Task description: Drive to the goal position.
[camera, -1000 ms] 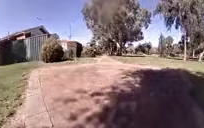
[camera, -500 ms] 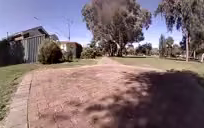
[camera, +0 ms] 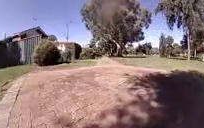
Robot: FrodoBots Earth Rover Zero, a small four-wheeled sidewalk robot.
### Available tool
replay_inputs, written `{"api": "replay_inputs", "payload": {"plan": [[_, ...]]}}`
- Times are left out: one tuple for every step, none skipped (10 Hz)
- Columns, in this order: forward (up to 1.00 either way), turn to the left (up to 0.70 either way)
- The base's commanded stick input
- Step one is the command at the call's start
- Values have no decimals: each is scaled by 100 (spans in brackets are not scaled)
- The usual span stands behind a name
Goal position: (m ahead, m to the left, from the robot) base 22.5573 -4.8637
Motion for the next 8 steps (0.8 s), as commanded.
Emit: {"api": "replay_inputs", "payload": {"plan": [[70,0],[70,0],[70,0],[70,0],[70,0],[70,-13],[70,-24],[70,-23]]}}
